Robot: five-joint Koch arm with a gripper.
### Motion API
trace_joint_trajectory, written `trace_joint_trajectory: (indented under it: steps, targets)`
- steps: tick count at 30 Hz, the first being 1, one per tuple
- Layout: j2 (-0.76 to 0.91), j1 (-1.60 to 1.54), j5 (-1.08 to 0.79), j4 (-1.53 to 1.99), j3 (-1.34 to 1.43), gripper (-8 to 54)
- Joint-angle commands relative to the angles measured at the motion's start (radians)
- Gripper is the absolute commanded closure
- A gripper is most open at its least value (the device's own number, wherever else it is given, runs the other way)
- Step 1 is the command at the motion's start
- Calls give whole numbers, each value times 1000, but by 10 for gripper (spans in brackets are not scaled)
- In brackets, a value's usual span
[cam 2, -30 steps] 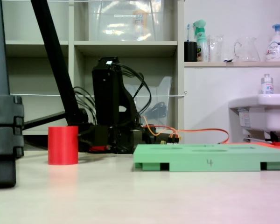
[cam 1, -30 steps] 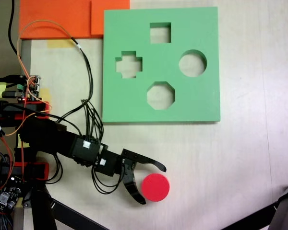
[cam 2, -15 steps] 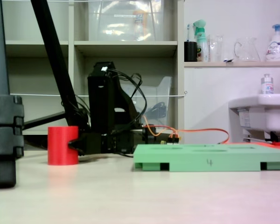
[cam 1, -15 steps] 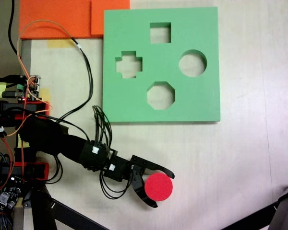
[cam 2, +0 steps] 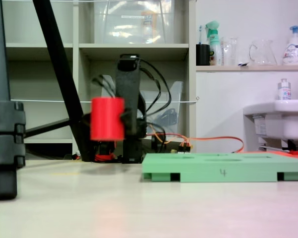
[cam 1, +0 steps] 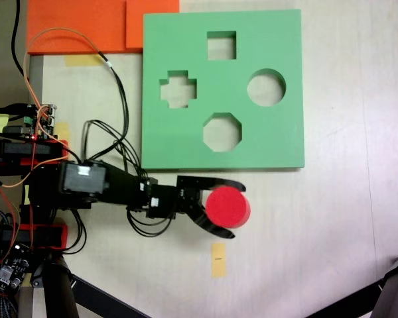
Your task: Put the cylinder block into the corresponding hole
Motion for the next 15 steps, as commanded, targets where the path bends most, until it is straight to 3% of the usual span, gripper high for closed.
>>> trace_joint_trajectory:
  steps: [1,6,15]
  targets:
    - [114,-81,14,97,-77,288]
    - [95,-311,14,196,-222,288]
    - [-97,-545,17,299,-449,288]
